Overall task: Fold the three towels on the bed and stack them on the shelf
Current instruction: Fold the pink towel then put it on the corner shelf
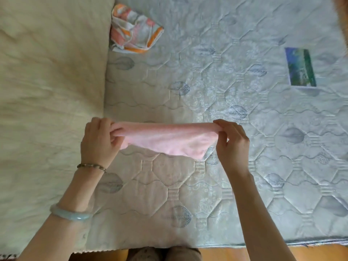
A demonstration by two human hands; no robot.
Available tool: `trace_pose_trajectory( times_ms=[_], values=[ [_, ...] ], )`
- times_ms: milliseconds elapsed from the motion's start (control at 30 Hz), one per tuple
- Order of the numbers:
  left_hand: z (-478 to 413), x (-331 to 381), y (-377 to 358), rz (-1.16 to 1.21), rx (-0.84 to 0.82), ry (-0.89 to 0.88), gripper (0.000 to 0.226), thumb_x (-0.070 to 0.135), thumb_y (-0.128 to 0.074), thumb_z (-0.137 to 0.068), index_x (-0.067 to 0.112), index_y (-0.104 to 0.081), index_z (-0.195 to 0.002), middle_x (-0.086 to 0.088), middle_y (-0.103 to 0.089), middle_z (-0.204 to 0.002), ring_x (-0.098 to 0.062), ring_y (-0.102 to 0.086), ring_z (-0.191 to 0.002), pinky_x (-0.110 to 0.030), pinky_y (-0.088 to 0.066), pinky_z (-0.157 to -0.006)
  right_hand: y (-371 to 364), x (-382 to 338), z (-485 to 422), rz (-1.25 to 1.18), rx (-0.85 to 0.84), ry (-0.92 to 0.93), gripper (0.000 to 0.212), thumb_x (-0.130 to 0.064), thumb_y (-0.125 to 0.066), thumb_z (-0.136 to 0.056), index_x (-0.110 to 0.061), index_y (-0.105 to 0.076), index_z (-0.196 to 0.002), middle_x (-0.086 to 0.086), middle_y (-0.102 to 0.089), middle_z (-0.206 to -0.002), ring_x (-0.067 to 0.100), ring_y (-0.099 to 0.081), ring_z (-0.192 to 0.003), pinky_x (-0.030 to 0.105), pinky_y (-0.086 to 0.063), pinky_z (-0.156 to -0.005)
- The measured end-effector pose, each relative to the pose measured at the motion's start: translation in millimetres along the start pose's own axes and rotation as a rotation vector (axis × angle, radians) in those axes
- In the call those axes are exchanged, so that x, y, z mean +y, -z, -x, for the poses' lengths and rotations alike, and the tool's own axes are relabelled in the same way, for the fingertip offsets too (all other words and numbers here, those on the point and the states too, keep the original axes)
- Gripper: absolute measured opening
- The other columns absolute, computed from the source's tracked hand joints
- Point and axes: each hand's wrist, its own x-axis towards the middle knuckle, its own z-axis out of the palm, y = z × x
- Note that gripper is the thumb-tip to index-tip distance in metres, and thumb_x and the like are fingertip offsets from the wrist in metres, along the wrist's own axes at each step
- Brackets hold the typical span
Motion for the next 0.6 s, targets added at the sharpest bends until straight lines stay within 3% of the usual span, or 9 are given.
trace_pose_trajectory(
  times_ms=[100, 200, 300, 400, 467, 500, 600],
  values=[
    [-6, 5, 37, 0.245, -0.065, 0.089, 0.016, 0.022, -0.054, -0.069, 0.008, -0.051, -0.076, -0.010, -0.049, -0.080, -0.023, -0.043, -0.077, -0.033, -0.037, -0.056, 24, -15, -14, 0.021, -0.031, 0.014, 0.035, 0.006, -0.046, -0.077, -0.004, -0.071, -0.099, 0.011, -0.072, -0.091, 0.033, -0.064, -0.086, 0.017, -0.039, -0.073],
    [-1, 17, 66, 0.590, -0.221, 0.237, 0.022, 0.024, -0.055, -0.061, 0.012, -0.057, -0.079, -0.003, -0.052, -0.076, -0.016, -0.046, -0.068, -0.027, -0.036, -0.057, 48, -26, -20, 0.021, -0.063, 0.018, 0.036, 0.005, -0.044, -0.075, -0.005, -0.071, -0.097, 0.010, -0.072, -0.091, 0.032, -0.065, -0.085, 0.021, -0.043, -0.072],
    [9, 16, 82, 0.866, -0.310, 0.353, 0.029, 0.016, -0.064, -0.055, 0.022, -0.061, -0.083, -0.001, -0.060, -0.083, -0.014, -0.055, -0.076, -0.024, -0.042, -0.065, 72, -37, -16, 0.004, -0.072, -0.005, 0.039, 0.002, -0.040, -0.072, -0.006, -0.070, -0.096, 0.010, -0.071, -0.091, 0.030, -0.064, -0.084, 0.031, -0.049, -0.072],
    [17, 8, 91, 1.115, -0.476, 0.437, 0.047, -0.001, -0.073, -0.057, 0.009, -0.063, -0.101, -0.011, -0.063, -0.102, -0.024, -0.059, -0.095, -0.026, -0.045, -0.078, 90, -44, -9, 0.005, -0.081, 0.002, 0.042, 0.000, -0.037, -0.069, -0.006, -0.069, -0.096, 0.011, -0.070, -0.091, 0.031, -0.062, -0.085, 0.035, -0.050, -0.072],
    [24, 3, 95, 1.208, -0.590, 0.496, 0.065, 0.000, -0.077, -0.055, -0.002, -0.056, -0.117, -0.014, -0.059, -0.108, -0.027, -0.054, -0.100, -0.025, -0.045, -0.084, 98, -48, -4, 0.011, -0.073, 0.011, 0.042, 0.001, -0.037, -0.069, -0.007, -0.069, -0.096, 0.012, -0.070, -0.090, 0.032, -0.062, -0.085, 0.033, -0.048, -0.071],
    [27, 1, 96, 1.244, -0.608, 0.543, 0.066, -0.001, -0.077, -0.057, -0.002, -0.054, -0.119, -0.015, -0.059, -0.110, -0.027, -0.053, -0.098, -0.024, -0.047, -0.084, 100, -49, -2, 0.017, -0.063, 0.012, 0.042, 0.001, -0.038, -0.069, -0.007, -0.069, -0.096, 0.012, -0.071, -0.091, 0.032, -0.062, -0.085, 0.030, -0.045, -0.071],
    [36, 4, 105, 1.362, -0.583, 0.670, 0.034, -0.010, -0.059, -0.077, 0.006, -0.056, -0.108, -0.010, -0.057, -0.108, -0.016, -0.057, -0.087, -0.014, -0.052, -0.062, 107, -52, 1, 0.030, -0.034, 0.025, 0.042, 0.003, -0.039, -0.070, -0.006, -0.070, -0.097, 0.012, -0.071, -0.091, 0.033, -0.062, -0.085, 0.026, -0.041, -0.069]
  ],
)
